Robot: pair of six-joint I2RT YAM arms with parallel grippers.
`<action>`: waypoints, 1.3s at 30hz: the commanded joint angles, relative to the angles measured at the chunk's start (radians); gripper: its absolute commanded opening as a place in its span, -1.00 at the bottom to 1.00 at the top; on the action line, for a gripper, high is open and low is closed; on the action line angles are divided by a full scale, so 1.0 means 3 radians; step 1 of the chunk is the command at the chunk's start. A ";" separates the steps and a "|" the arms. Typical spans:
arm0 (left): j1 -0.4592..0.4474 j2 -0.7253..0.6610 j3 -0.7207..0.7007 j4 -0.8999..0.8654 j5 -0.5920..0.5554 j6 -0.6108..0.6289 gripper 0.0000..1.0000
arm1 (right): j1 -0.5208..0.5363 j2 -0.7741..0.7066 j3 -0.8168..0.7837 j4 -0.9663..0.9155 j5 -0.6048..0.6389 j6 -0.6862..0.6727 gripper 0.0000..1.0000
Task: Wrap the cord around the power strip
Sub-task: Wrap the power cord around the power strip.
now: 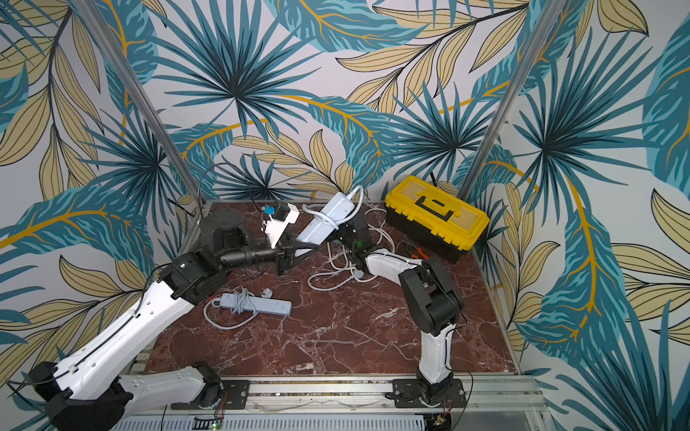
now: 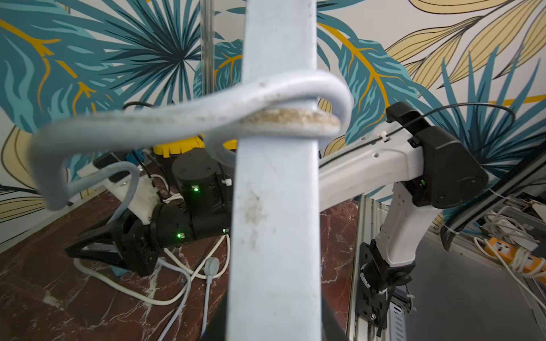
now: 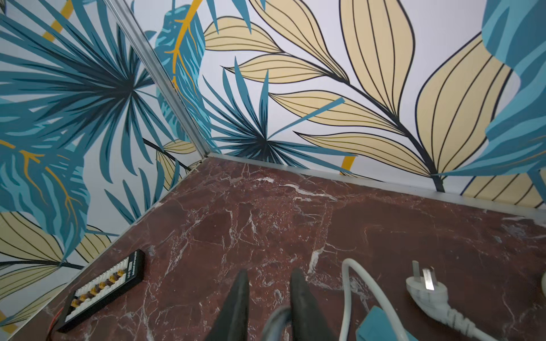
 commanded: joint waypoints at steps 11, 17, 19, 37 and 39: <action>0.1096 0.0022 0.0084 -0.0048 -0.0885 0.0245 -1.00 | 0.0214 -0.1624 -0.1054 -0.1766 0.0839 -0.1602 -1.00; 0.1190 0.0306 0.0147 -0.0516 -0.1440 0.0699 -1.00 | 0.0414 -0.2463 -0.1353 -0.2085 0.0928 -0.2770 -1.00; 0.1157 0.0409 0.0118 -0.0607 -0.1501 0.0780 -1.00 | 0.0451 -0.2640 -0.1225 -0.2284 0.0918 -0.3031 -1.00; -0.0226 0.0468 -0.0471 -0.1349 0.0466 0.1671 -1.00 | -0.0135 -0.1561 0.1257 -0.3667 -0.0343 -0.3116 -1.00; -0.0323 0.0424 -0.0455 -0.1349 0.0814 0.1725 -1.00 | -0.0277 -0.1304 0.1482 -0.3745 -0.0695 -0.2932 -1.00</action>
